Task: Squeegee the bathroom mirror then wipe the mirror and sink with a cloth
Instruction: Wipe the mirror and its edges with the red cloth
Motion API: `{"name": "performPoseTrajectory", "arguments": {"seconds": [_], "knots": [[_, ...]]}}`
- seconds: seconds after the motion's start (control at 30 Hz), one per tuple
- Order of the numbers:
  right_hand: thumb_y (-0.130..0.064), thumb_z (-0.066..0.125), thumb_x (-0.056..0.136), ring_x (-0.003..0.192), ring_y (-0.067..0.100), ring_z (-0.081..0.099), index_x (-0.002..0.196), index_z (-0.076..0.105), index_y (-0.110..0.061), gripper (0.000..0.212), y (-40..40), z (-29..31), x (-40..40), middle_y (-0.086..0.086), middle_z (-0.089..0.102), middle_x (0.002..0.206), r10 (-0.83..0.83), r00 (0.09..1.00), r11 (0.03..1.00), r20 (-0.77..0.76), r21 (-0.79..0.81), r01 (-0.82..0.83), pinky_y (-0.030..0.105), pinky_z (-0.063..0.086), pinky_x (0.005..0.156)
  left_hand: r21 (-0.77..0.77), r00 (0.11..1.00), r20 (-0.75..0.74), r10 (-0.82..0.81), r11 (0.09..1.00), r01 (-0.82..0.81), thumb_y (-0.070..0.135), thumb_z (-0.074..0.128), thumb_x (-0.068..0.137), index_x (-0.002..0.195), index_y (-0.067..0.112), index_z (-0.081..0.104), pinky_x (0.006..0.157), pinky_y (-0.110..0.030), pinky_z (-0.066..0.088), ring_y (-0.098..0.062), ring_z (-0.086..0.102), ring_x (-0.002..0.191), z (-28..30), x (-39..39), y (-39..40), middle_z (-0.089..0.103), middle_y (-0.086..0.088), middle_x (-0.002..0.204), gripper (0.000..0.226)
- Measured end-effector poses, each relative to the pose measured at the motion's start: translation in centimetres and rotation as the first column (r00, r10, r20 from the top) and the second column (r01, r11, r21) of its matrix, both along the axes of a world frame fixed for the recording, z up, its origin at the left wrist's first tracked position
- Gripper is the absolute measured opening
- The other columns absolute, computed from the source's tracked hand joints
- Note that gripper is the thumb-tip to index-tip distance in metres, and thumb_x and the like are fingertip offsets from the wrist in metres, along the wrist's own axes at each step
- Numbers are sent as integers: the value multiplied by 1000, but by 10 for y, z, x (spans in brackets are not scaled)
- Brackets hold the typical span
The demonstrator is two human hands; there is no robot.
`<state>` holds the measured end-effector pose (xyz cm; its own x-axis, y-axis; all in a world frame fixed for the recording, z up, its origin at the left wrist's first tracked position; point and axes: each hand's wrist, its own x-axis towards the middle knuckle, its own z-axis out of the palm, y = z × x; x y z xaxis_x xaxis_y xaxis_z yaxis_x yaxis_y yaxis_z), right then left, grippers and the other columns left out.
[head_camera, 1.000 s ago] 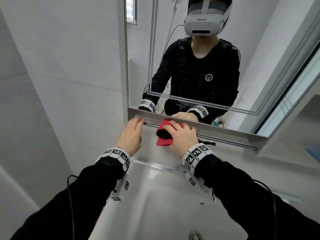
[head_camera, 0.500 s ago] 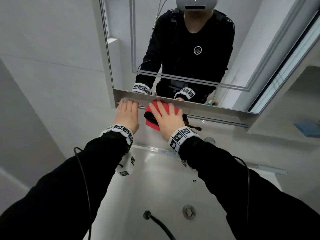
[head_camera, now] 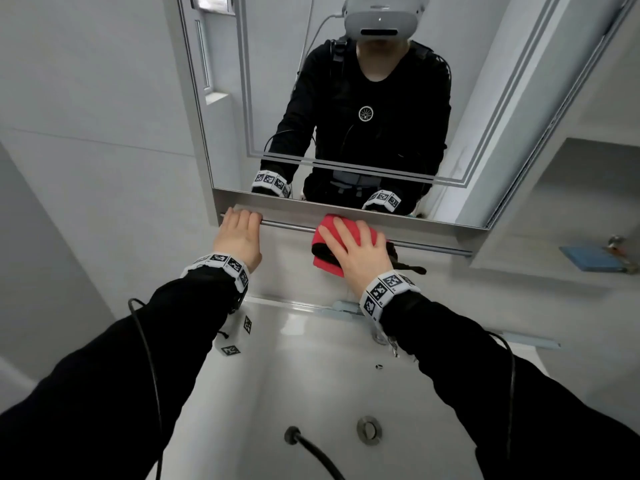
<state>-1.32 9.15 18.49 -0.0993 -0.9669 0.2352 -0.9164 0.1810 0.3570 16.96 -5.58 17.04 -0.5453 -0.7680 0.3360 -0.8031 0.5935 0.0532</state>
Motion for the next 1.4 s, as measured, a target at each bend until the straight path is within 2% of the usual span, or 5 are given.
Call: {"name": "performPoseTrajectory", "arguments": {"seconds": [0.23,0.47,0.7,1.13,1.4], "knots": [[-17,44,93,141,32,14,149,3,-37,72,29,10,-33,-1,3,159,-30,998,997,47,71,27,51,32,101,20,1000,20,24,1000,-24,5,60,71,127,0,42,119,-41,6,-34,35,126,5,-3,2,46,-18,124,58],[-14,45,93,135,35,20,146,21,-36,62,21,38,-23,-6,14,156,-146,943,986,300,123,113,51,31,98,33,997,63,50,998,-52,12,59,77,141,-2,27,119,-44,3,-33,21,138,12,-25,21,35,-19,141,73],[-16,47,92,135,35,23,148,18,-31,65,13,21,-6,-3,15,157,-97,977,995,189,-2,99,50,32,96,-9,991,66,-118,993,119,10,54,77,146,3,18,118,-45,-6,-26,17,144,2,-75,49,31,-13,147,78],[-20,63,79,130,35,44,144,36,-26,71,29,-9,-23,1,37,151,-39,999,989,3,-143,39,50,43,93,-109,996,71,-54,992,62,18,62,70,137,12,30,118,-42,-1,-26,32,129,-20,-81,43,40,-5,127,74],[-19,58,82,133,38,38,145,35,-24,68,42,-11,-27,4,33,152,-108,994,984,20,-139,110,53,41,95,-76,993,76,-89,993,95,17,62,71,135,11,31,119,-41,4,-26,33,127,-13,-77,45,41,-6,126,71]]}}
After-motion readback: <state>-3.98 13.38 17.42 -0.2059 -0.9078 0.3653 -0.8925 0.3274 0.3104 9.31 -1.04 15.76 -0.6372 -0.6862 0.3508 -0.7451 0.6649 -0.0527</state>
